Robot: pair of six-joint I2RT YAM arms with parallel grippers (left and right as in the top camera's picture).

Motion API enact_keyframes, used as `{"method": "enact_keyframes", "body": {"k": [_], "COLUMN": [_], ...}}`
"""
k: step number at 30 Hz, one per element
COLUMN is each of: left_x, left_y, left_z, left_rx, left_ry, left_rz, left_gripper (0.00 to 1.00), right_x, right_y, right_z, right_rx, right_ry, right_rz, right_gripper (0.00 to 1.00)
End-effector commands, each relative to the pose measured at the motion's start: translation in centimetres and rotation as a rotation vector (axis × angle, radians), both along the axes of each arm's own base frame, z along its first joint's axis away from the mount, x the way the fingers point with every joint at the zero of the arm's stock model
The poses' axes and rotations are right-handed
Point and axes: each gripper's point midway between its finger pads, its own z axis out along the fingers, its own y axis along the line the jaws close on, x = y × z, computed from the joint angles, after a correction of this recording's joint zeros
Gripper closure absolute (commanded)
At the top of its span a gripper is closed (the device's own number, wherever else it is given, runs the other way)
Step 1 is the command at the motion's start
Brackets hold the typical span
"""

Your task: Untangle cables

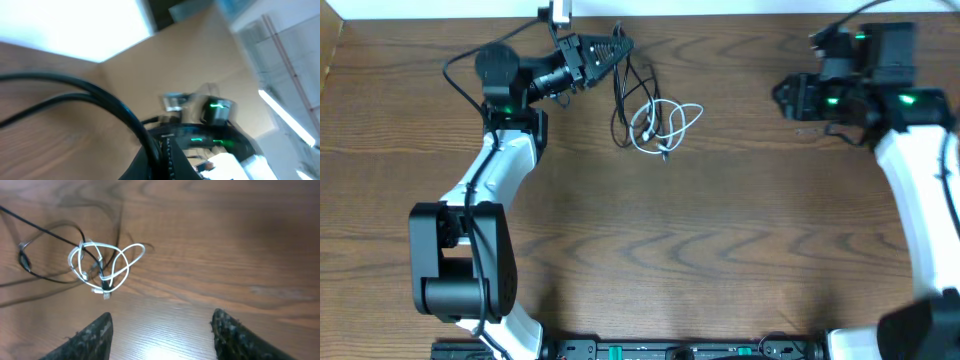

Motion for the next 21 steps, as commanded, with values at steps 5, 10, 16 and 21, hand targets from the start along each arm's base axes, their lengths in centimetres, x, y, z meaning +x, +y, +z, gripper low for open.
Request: {"method": "enact_keyframes", "body": {"k": [5,10,16,21], "left_x": [-1.4,-1.2,-1.6,-2.8], "left_y": [0.0,0.2,0.6,-0.1], "left_z": [3.8,4.2,6.0,7.1], "left_rx": [-0.138,-0.192,-0.274,-0.294], "left_ry": [0.148,0.241,0.267,0.246], "left_rz": [-0.063,-0.066,-0.078,-0.116], "left_gripper": [0.93,0.92,0.93,0.93], "right_x": [2.6,3.4,3.7,4.3], "right_y": [6.0,9.9,13.6,16.6], "right_z": [-4.9,-8.0,-11.2,-12.6], "right_rx": [0.098,0.136,0.155,0.150], "right_ry": [0.091,0.121,0.143,0.082], "right_rz": [0.022,0.095,0.171,0.272], "right_gripper": [0.34,0.27,0.21,0.23]}}
